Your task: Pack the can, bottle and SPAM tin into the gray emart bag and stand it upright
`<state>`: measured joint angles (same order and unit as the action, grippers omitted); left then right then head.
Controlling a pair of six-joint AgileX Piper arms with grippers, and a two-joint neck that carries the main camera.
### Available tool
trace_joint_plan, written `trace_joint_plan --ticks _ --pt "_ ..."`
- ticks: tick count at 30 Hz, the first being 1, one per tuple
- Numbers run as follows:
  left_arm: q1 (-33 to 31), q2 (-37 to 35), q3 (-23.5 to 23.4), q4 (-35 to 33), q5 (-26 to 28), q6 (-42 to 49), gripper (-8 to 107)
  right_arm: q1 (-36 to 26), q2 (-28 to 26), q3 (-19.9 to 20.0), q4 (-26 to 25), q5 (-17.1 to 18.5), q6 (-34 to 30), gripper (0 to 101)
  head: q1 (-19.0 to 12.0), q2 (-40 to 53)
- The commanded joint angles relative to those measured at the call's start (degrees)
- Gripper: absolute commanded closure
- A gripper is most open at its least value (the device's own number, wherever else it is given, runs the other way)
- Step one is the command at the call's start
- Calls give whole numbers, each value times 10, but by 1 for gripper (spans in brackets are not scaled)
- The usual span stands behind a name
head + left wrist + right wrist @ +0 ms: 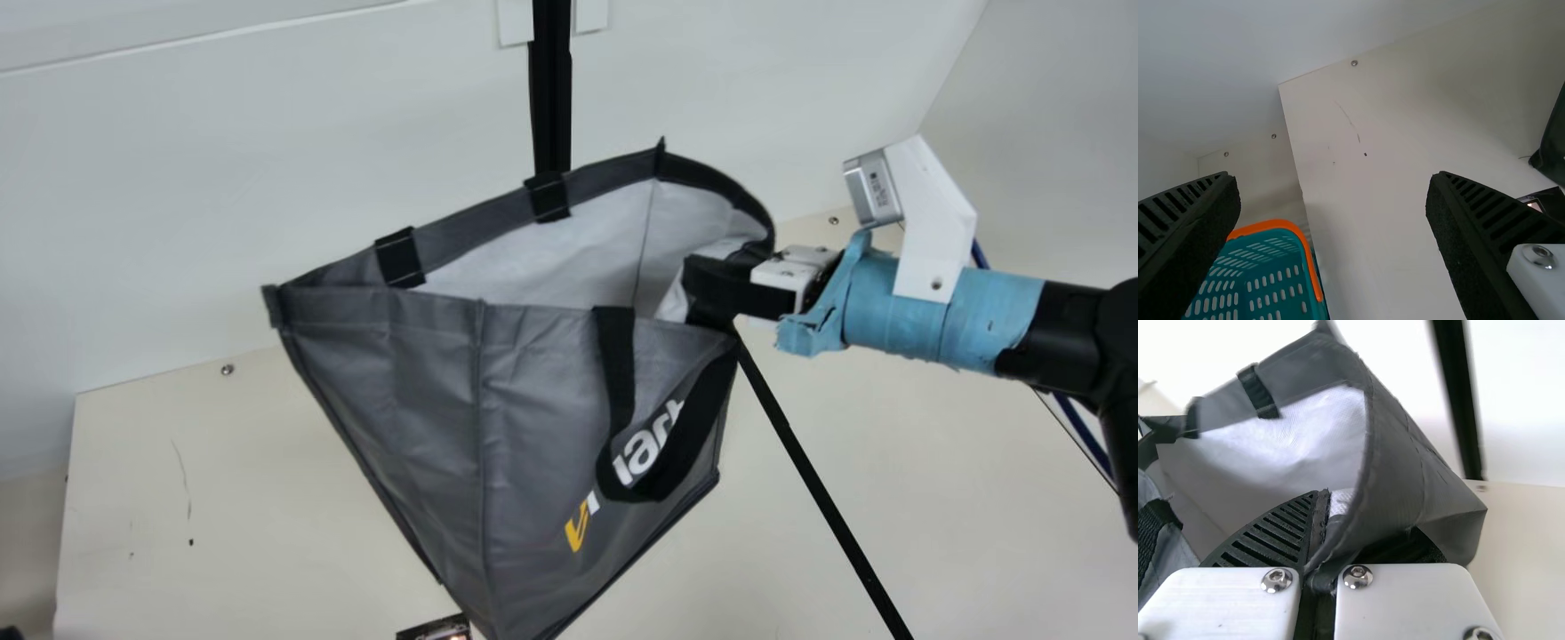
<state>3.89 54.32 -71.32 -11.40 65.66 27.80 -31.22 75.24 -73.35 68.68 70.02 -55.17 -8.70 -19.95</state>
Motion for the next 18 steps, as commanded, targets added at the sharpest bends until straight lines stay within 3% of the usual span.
trace_joint_plan --ticks 1,18 --pt "0 0 0 0 0 0 9 -21 4 -7 -4 -1 -5 101 -13 0" --pt "0 0 0 0 0 0 9 -192 70 -97 -64 -3 -23 101 -13 0"
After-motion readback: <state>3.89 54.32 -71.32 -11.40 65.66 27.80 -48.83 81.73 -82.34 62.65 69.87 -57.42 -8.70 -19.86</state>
